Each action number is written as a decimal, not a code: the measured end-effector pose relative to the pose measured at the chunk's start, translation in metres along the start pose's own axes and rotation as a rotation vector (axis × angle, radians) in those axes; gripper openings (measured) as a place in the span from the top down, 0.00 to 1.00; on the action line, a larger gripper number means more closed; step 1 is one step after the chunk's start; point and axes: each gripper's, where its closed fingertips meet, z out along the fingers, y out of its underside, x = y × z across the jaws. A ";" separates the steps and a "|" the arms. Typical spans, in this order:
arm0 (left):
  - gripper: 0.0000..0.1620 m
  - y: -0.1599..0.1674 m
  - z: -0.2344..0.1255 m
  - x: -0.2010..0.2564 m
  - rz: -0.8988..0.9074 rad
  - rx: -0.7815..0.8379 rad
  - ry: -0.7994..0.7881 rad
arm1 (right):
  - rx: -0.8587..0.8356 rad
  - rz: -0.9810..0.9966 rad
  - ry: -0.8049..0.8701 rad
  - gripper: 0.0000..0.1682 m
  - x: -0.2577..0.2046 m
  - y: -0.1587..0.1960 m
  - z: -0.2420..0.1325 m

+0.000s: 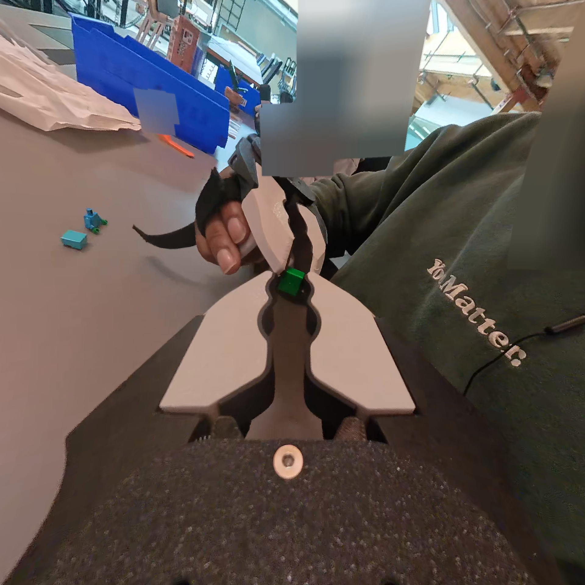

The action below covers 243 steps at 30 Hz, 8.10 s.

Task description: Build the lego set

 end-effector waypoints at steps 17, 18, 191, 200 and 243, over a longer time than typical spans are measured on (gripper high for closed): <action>0.92 0.034 0.009 -0.057 0.410 -0.472 -0.512 | -0.326 0.939 0.145 0.89 0.018 0.054 -0.031; 0.92 0.035 0.011 -0.059 0.445 -0.486 -0.540 | -0.310 1.012 0.144 0.89 0.016 0.056 -0.030; 0.95 -0.035 -0.311 -0.007 0.179 0.013 -1.512 | -0.215 0.503 0.686 1.00 0.071 0.085 -0.087; 0.84 0.033 -0.396 -0.012 -0.060 -0.480 -1.375 | -0.244 0.521 0.690 1.00 0.071 0.094 -0.086; 0.83 0.078 -0.513 -0.099 -0.221 -0.963 -1.333 | -0.252 0.399 0.661 1.00 0.071 0.093 -0.075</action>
